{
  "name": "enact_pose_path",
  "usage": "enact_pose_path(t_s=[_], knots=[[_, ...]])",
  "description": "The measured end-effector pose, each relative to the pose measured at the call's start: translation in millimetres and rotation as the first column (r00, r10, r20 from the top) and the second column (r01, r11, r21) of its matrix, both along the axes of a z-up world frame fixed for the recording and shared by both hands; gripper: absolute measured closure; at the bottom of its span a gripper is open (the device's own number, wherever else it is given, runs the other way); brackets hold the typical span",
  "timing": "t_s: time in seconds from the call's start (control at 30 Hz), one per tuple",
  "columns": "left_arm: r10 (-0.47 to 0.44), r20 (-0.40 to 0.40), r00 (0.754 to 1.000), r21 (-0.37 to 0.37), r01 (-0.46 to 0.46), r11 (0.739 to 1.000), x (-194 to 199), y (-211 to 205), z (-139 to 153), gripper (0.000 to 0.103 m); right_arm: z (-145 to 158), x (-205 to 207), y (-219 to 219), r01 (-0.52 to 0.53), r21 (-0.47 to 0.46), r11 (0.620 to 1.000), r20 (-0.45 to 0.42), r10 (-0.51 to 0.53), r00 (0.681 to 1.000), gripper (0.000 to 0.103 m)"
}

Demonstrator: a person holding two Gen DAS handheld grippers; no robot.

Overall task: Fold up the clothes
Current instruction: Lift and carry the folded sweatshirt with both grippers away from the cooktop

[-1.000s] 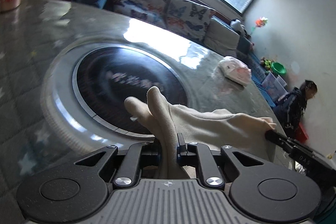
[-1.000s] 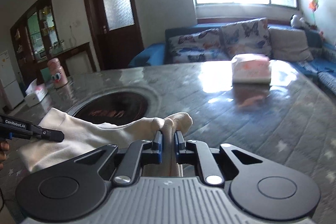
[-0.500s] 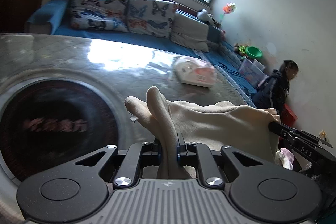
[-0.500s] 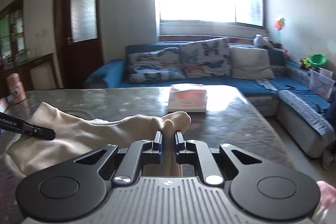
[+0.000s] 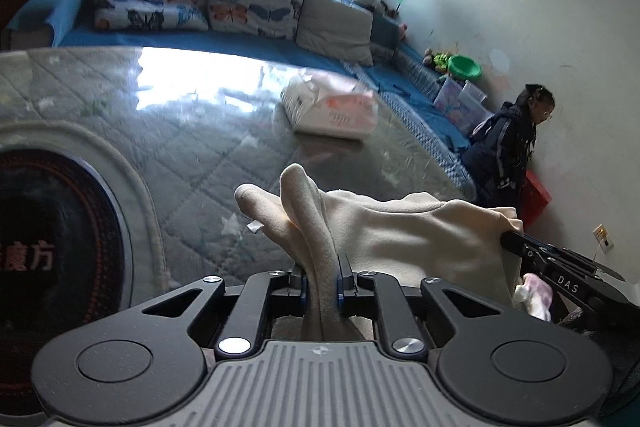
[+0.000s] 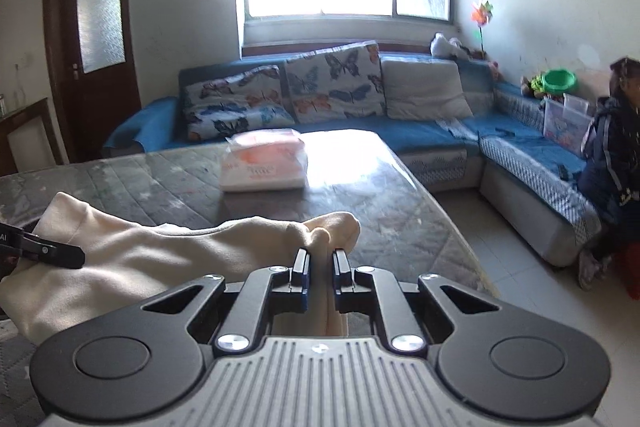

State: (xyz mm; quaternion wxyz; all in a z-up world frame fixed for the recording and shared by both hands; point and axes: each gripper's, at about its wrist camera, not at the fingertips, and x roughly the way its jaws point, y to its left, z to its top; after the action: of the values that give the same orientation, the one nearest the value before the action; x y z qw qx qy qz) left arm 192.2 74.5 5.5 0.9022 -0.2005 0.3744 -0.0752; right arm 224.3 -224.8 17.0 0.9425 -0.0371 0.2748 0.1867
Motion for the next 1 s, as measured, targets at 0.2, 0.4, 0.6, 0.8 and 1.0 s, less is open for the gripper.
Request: enact_pose_path(t_s=[0.2,0.4,0.6,0.8,1.0], knots=[[0.001,-0.064,0.998,0.022,0.001,1.0,6,3,-21,0.085,-28,14,1,0.026,-0.036,0.999,-0.068,-0.028,0.997,0.092],[0.021,-0.075,0.997,0.048,-0.017,0.999,2,9,-27,0.072,-34,14,-1,0.056,-0.062,0.997,-0.067,-0.06,0.996,0.089],[0.073,-0.063,0.995,0.089,-0.068,0.994,-3,14,-21,0.064,-40,-3,10,-0.018,-0.064,0.998,-0.081,0.013,0.997,0.083],[0.051,0.001,0.999,0.11,-0.051,0.993,-18,6,-3,0.064,-40,-8,23,-0.076,-0.069,0.995,-0.094,0.07,0.993,0.083],[-0.077,0.048,0.996,0.097,0.072,0.993,-27,-23,3,0.066,-29,7,44,-0.16,-0.047,0.986,-0.106,0.155,0.982,0.077]])
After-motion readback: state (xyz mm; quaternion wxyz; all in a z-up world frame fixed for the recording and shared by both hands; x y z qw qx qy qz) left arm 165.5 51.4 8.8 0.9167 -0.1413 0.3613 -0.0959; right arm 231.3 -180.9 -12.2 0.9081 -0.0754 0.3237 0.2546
